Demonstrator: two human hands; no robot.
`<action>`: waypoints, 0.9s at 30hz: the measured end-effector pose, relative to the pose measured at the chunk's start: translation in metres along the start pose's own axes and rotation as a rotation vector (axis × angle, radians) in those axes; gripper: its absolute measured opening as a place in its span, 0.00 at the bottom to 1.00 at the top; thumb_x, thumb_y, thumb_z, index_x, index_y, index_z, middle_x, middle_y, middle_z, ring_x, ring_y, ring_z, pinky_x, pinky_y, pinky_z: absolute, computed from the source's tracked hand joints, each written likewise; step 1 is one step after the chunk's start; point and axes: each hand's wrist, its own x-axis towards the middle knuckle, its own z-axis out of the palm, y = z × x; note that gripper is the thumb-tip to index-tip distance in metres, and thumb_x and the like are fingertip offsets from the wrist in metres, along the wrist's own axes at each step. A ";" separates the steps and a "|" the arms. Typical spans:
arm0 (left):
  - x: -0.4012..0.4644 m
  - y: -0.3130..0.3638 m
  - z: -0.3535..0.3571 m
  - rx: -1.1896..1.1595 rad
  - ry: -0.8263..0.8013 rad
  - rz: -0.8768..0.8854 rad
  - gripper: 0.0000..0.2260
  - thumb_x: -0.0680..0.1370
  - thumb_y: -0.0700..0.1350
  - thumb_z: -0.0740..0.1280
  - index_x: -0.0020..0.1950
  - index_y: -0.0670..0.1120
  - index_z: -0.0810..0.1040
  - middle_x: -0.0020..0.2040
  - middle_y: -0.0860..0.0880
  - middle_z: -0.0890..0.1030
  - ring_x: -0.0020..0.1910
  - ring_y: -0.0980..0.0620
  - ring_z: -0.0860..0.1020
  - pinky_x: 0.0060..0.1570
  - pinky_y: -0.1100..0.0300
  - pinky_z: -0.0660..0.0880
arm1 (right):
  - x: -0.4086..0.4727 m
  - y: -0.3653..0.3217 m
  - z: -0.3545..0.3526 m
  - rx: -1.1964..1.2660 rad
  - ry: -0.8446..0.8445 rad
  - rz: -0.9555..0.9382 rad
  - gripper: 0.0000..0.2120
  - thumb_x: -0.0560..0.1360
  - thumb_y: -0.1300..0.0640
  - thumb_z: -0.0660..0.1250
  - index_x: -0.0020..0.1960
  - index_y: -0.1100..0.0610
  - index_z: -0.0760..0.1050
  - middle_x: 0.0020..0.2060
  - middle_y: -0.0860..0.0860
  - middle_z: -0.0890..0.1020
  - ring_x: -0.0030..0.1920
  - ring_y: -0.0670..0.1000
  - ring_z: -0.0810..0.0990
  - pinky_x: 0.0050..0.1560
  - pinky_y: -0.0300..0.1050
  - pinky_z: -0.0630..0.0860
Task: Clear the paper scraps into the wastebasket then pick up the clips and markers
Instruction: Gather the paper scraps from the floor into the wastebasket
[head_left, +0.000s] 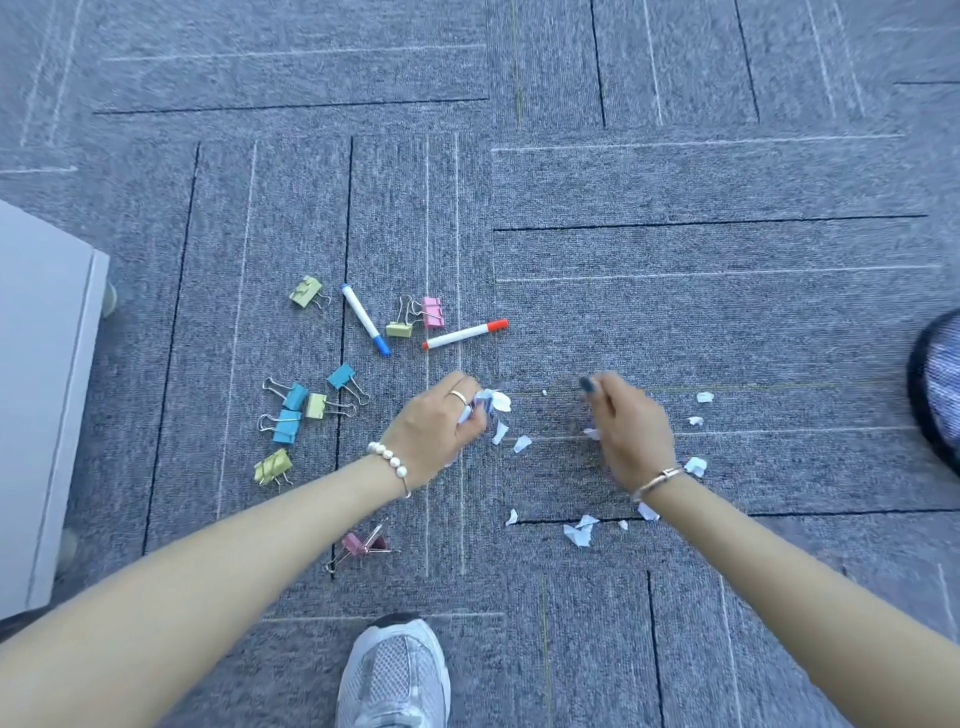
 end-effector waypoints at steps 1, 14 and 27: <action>0.000 0.001 0.001 0.000 0.001 0.000 0.15 0.77 0.48 0.52 0.43 0.39 0.73 0.36 0.49 0.71 0.24 0.61 0.62 0.20 0.72 0.60 | -0.006 0.006 -0.008 0.025 0.047 0.038 0.21 0.76 0.47 0.49 0.40 0.60 0.72 0.25 0.45 0.69 0.23 0.44 0.63 0.23 0.36 0.58; 0.043 0.039 0.039 -0.063 -0.039 0.149 0.15 0.77 0.47 0.52 0.44 0.39 0.73 0.37 0.48 0.73 0.25 0.61 0.64 0.24 0.73 0.61 | -0.053 0.067 -0.030 -0.277 -0.019 -0.069 0.23 0.67 0.32 0.57 0.53 0.46 0.71 0.60 0.49 0.62 0.64 0.55 0.58 0.64 0.49 0.52; 0.041 0.045 0.041 -0.136 -0.060 0.164 0.14 0.78 0.47 0.53 0.45 0.40 0.74 0.38 0.51 0.72 0.27 0.57 0.67 0.26 0.73 0.66 | -0.051 0.071 -0.018 -0.293 0.191 -0.201 0.13 0.72 0.45 0.60 0.43 0.56 0.70 0.42 0.55 0.76 0.47 0.52 0.66 0.49 0.43 0.66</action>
